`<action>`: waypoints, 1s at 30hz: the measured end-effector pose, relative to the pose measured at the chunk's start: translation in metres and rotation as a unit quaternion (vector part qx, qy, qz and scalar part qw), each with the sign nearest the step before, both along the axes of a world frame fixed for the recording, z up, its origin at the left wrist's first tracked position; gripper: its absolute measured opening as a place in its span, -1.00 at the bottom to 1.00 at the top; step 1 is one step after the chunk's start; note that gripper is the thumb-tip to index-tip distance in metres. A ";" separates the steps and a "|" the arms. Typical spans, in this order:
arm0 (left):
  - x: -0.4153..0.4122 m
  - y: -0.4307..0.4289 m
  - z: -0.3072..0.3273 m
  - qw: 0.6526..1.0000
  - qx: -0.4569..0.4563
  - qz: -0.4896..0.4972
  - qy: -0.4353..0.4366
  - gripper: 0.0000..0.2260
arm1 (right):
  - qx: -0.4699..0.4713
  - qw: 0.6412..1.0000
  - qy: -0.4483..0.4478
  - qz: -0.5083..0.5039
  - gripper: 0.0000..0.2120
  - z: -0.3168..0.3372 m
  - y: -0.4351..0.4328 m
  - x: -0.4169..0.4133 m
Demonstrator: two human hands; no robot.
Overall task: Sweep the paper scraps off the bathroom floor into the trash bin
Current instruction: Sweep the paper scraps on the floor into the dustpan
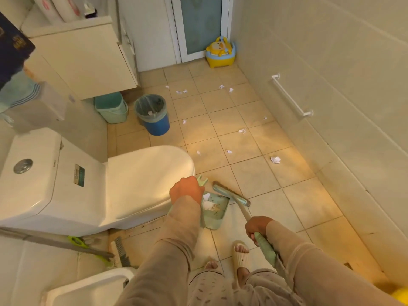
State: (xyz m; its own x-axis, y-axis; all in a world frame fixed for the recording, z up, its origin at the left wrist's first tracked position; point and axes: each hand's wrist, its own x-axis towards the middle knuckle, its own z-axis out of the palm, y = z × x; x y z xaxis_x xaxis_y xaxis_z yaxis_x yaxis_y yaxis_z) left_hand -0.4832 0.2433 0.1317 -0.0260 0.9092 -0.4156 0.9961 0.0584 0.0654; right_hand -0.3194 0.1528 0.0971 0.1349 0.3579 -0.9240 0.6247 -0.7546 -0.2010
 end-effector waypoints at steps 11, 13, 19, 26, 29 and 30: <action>0.003 -0.003 -0.011 0.983 0.039 -0.172 0.060 -0.62 | 0.046 0.968 0.087 -0.229 -0.70 -0.008 -0.012 0.005; 0.009 -0.001 -0.012 0.975 0.045 -0.207 0.062 -0.62 | 0.054 0.959 0.087 -0.264 -0.69 -0.007 -0.013 0.019; 0.046 0.015 -0.007 0.956 0.060 -0.281 0.061 -0.63 | 0.067 0.925 0.083 -0.364 -0.48 -0.004 -0.026 0.066; 0.104 0.055 -0.009 0.949 0.064 -0.305 0.054 -0.62 | 0.124 0.888 0.092 -0.434 -0.74 -0.011 -0.006 0.119; 0.130 0.078 -0.013 0.953 0.059 -0.293 0.037 -0.63 | 0.128 0.885 0.078 -0.441 -0.73 -0.011 0.013 0.151; 0.140 0.086 -0.015 0.955 0.055 -0.288 0.035 -0.62 | 0.130 0.881 0.076 -0.448 -0.72 -0.011 0.020 0.164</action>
